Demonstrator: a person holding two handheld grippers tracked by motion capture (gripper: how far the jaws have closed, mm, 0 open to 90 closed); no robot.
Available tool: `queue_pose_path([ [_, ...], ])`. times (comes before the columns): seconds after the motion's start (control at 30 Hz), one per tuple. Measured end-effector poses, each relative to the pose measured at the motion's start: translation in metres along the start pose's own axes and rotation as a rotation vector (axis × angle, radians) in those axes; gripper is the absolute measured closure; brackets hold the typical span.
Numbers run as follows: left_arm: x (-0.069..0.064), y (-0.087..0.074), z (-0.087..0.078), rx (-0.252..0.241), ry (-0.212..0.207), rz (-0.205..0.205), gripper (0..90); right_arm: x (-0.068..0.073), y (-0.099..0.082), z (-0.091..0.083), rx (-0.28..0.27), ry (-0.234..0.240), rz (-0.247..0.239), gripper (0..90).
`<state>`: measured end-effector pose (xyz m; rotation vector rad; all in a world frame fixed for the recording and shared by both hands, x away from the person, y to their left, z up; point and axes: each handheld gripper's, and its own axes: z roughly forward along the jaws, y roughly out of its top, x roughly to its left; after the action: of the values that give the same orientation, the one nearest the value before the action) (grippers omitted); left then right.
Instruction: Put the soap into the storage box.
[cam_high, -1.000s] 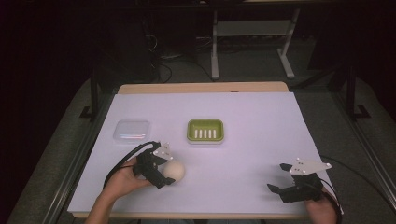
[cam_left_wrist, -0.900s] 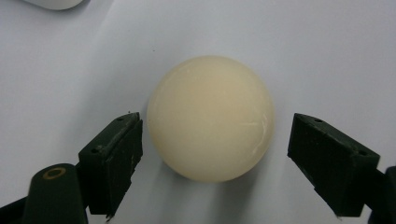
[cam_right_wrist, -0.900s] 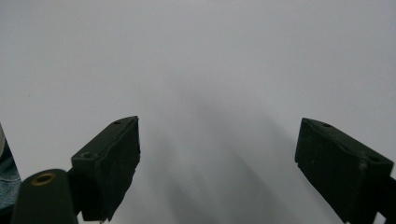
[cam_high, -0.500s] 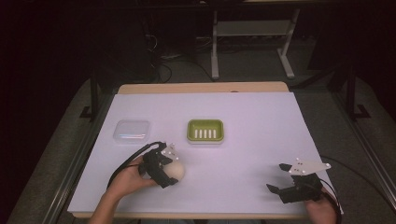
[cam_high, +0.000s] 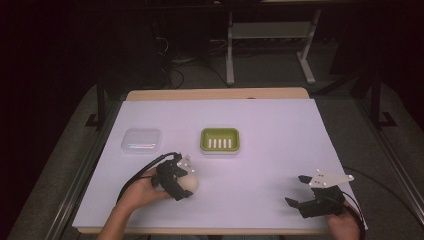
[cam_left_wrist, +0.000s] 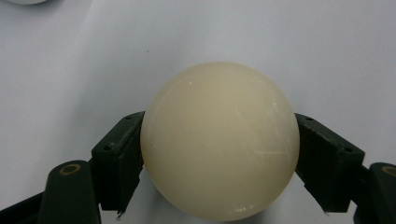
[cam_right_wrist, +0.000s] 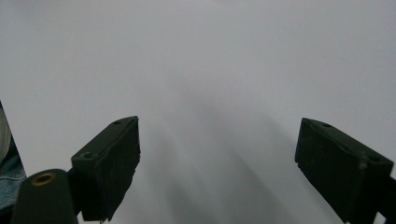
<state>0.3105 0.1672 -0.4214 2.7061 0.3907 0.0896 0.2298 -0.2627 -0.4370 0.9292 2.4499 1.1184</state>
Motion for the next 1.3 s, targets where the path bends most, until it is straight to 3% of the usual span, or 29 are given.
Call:
queue_pose_path([
  [0.4, -0.004, 0.004, 0.002, 0.007, 0.014, 0.040, 24.5, -0.002, 0.000, -0.001, -0.008, 0.001, 0.003, 13.4],
  [0.8, 0.005, 0.008, -0.006, -0.079, -0.034, -0.001, 24.6, -0.007, -0.002, 0.001, -0.016, 0.009, 0.023, 13.4],
  [1.3, 0.021, 0.027, -0.020, -0.106, -0.052, -0.009, 24.6, -0.007, 0.002, 0.003, -0.024, 0.033, 0.018, 13.3],
])
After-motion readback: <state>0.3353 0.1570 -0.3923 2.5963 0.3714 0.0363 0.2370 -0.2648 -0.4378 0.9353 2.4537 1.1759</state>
